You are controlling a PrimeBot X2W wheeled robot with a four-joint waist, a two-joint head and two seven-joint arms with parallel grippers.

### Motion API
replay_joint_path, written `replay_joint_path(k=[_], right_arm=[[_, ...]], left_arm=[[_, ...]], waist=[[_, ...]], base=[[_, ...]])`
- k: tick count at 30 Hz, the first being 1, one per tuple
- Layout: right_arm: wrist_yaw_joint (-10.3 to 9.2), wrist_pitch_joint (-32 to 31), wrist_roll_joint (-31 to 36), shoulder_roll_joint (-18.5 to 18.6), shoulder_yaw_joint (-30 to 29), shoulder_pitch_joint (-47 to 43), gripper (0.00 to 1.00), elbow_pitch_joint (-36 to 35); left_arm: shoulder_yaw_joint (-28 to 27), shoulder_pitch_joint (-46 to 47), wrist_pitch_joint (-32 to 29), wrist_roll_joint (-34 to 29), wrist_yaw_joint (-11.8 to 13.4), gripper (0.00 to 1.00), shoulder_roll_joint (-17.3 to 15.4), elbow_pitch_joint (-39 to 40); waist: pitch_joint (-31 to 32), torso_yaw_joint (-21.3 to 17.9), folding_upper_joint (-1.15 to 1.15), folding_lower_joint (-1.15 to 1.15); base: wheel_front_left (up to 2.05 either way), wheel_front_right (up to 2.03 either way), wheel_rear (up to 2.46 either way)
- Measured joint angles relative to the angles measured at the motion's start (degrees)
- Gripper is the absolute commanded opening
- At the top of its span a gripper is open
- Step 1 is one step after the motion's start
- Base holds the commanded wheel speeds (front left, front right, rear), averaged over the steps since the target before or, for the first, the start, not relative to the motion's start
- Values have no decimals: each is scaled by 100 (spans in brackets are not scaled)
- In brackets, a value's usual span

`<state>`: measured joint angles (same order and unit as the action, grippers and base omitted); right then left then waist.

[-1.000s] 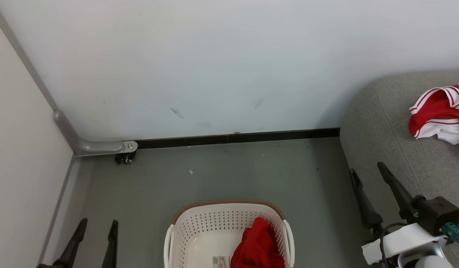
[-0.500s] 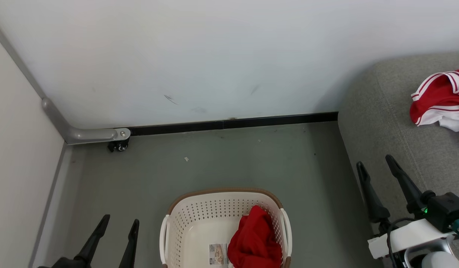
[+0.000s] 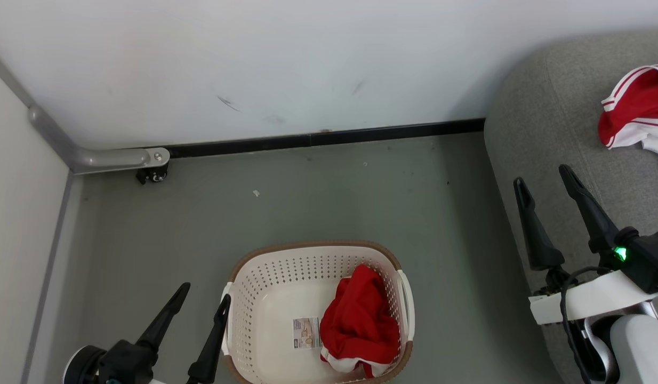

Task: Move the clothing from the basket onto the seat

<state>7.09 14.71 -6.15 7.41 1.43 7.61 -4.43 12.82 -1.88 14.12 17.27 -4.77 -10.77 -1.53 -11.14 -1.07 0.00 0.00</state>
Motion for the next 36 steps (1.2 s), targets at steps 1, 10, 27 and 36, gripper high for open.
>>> replay_joint_path(k=[1,10,27,36], right_arm=[[0,0,0,1,9,36,100,-24],[0,-1,-41,0,97,461,100,-154],[0,0,-42,-29,227,1177,100,-468],[0,0,-42,-35,356,1622,100,-580]], left_arm=[[41,58,-2,-18,-11,100,1,-23],[401,652,-103,-100,-144,100,9,-296],[923,1576,-252,-188,-202,100,59,-1000],[1274,2198,-349,-232,-246,100,141,-1358]], waist=[[-53,-9,0,0],[-540,-98,0,0],[-1435,-310,0,0],[-1964,-407,0,0]], base=[[0,0,0],[0,0,0],[0,0,0],[0,0,0]])
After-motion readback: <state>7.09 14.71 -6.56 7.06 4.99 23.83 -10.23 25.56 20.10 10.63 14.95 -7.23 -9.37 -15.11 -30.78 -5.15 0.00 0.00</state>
